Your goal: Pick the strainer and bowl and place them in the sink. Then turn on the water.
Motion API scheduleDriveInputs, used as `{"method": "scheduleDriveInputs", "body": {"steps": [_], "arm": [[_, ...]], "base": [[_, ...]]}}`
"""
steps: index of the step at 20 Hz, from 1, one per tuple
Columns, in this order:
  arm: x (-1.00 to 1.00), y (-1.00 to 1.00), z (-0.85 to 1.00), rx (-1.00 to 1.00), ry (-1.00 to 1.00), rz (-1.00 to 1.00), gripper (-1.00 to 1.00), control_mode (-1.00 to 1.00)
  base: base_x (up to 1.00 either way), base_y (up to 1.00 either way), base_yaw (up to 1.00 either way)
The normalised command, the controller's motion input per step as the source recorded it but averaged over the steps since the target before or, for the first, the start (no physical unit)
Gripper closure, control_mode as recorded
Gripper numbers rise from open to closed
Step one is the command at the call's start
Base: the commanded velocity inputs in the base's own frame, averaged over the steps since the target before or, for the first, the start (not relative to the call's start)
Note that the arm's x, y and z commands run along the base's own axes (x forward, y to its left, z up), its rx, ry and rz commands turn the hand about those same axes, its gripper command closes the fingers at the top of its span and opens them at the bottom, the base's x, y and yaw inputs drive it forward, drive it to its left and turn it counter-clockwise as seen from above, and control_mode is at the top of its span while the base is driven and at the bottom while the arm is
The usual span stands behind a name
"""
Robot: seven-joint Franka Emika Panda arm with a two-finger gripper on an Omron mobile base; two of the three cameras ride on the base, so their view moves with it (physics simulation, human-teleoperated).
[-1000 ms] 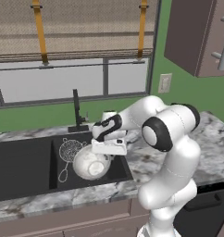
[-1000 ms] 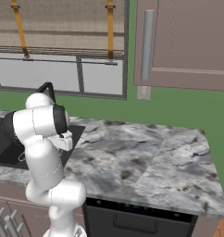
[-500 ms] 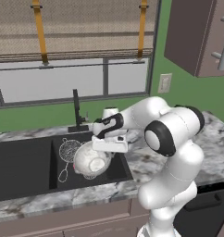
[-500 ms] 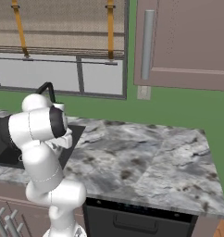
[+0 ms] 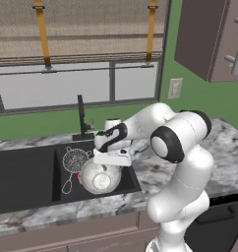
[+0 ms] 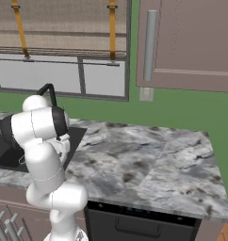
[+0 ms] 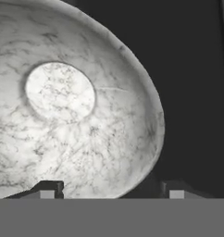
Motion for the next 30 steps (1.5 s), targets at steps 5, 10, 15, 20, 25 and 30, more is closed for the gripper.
{"method": "scheduleDriveInputs", "body": {"steps": [5,10,15,20,25,30], "arm": [[0.00,-0.08,0.17,0.00,0.00,0.02,-1.00,-1.00],[-0.01,-0.26,0.45,0.00,-0.03,0.05,-1.00,-1.00],[-0.09,-0.08,0.26,0.00,-0.16,0.09,-1.00,-1.00],[0.00,0.00,0.28,0.00,-0.29,0.10,-1.00,-1.00],[0.03,-0.01,0.22,0.00,-0.26,0.09,-1.00,-1.00],[0.12,-0.03,0.02,0.00,-0.29,0.10,-1.00,-1.00]], "base": [[0.00,0.00,0.00],[0.00,0.00,0.00],[0.00,0.00,0.00],[0.00,0.00,0.00],[0.00,0.00,0.00],[0.00,0.00,0.00]]}}
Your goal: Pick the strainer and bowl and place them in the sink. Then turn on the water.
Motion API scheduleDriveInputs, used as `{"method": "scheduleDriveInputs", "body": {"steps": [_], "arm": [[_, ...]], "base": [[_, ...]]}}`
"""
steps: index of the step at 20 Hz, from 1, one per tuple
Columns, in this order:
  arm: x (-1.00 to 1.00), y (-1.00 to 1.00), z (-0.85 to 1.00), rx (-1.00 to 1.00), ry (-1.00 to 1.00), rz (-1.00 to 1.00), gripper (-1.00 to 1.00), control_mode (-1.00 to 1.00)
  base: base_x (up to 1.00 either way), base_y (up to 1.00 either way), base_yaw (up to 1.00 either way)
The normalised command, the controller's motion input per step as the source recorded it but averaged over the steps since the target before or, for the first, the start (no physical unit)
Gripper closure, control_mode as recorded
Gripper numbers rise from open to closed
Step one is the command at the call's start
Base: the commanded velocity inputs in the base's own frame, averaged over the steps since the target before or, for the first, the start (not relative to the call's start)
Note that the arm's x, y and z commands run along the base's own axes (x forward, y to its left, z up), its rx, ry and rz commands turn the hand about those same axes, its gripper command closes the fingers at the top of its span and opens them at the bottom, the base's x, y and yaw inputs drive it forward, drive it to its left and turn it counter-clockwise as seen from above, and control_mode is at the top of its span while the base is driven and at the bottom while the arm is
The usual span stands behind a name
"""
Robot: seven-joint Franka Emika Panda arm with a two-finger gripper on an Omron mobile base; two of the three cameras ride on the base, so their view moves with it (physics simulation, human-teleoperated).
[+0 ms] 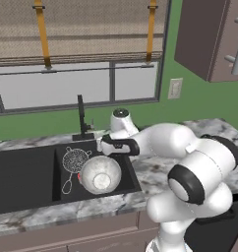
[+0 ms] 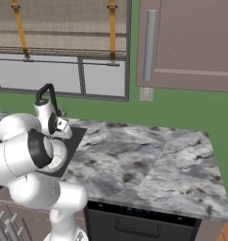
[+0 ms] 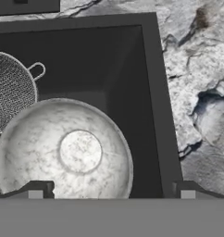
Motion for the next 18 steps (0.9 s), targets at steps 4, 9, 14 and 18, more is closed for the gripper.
{"method": "scheduleDriveInputs", "body": {"steps": [4,9,14,18], "arm": [[0.03,-0.15,0.00,0.00,-0.31,0.13,-1.00,-1.00],[0.02,-0.14,0.03,0.00,-0.33,0.12,-1.00,-1.00],[0.00,-0.06,0.09,0.01,-0.28,0.10,-1.00,-1.00],[0.00,-0.03,0.12,0.05,-0.24,0.09,-1.00,-1.00]], "base": [[0.00,0.00,0.00],[0.00,0.00,0.00],[0.00,0.00,0.00],[0.00,0.00,0.00]]}}
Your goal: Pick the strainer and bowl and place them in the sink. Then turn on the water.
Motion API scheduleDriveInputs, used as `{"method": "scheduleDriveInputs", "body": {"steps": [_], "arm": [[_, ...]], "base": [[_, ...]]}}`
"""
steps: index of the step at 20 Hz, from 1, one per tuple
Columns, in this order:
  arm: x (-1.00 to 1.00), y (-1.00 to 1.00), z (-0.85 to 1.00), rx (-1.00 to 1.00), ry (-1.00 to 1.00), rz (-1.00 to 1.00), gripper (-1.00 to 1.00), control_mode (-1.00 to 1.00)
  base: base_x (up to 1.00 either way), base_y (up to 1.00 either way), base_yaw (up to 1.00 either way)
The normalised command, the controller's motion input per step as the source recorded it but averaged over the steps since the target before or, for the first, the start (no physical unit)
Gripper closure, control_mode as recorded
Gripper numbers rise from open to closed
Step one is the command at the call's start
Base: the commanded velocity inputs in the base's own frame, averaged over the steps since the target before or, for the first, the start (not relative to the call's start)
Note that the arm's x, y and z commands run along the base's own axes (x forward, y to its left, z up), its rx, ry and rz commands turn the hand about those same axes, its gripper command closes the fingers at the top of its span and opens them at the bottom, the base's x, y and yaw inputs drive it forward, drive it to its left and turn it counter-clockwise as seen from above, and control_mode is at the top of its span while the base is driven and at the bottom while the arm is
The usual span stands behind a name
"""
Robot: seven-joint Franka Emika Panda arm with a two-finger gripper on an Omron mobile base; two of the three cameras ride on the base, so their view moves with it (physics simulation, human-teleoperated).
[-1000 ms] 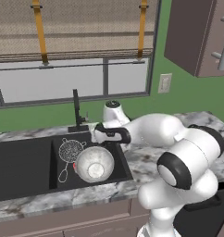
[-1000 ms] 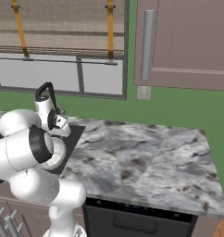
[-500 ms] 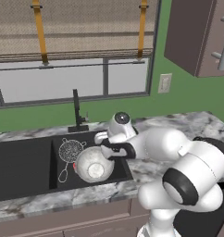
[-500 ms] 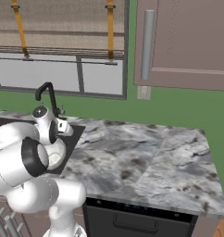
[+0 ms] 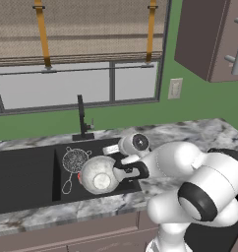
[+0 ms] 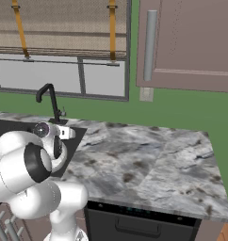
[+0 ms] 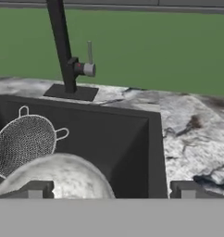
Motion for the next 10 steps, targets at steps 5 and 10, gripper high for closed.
{"method": "scheduleDriveInputs", "body": {"steps": [5,10], "arm": [[0.00,0.07,0.18,0.03,-0.19,0.04,-1.00,-1.00],[0.00,0.00,0.21,0.03,-0.13,0.03,-1.00,-1.00]], "base": [[0.00,0.00,0.00],[0.00,0.00,0.00]]}}
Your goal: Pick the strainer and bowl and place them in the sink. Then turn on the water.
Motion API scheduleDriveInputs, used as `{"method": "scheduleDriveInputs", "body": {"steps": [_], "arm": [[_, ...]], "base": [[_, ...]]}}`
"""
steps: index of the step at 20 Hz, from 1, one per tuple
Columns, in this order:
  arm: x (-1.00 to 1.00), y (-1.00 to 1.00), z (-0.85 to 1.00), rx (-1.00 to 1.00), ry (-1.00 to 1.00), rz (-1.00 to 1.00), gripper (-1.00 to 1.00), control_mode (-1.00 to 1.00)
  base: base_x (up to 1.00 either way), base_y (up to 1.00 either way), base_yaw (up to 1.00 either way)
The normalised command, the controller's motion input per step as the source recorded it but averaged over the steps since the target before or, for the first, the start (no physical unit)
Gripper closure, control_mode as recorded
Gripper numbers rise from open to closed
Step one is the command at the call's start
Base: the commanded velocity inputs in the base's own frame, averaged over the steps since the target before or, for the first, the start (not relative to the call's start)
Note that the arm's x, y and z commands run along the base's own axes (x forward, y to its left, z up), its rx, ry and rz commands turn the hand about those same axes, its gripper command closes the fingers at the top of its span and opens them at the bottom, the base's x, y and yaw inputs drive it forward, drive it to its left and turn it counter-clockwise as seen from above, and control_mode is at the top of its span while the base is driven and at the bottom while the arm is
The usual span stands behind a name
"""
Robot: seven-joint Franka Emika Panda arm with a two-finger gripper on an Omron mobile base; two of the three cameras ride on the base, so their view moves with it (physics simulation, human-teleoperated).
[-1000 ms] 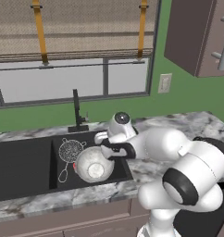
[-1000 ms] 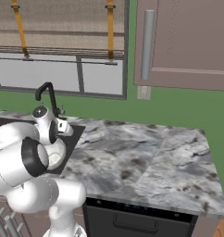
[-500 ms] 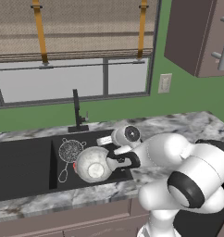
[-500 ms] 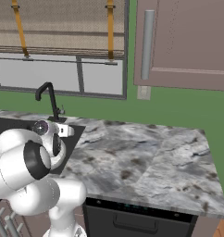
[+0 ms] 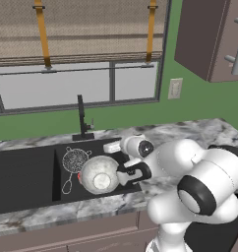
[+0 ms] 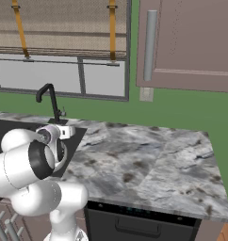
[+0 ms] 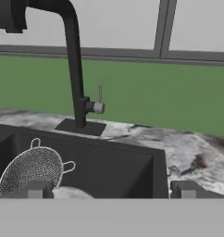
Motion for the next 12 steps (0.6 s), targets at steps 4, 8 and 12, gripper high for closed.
{"method": "scheduleDriveInputs", "body": {"steps": [4,8,12], "arm": [[0.00,0.00,0.16,0.04,-0.07,0.04,-1.00,-1.00],[0.00,0.00,0.20,0.05,-0.03,0.05,-1.00,-1.00],[0.00,0.00,0.08,0.05,-0.07,0.04,-1.00,-1.00]], "base": [[0.00,0.00,0.00],[0.00,0.00,0.00],[0.00,0.00,0.00]]}}
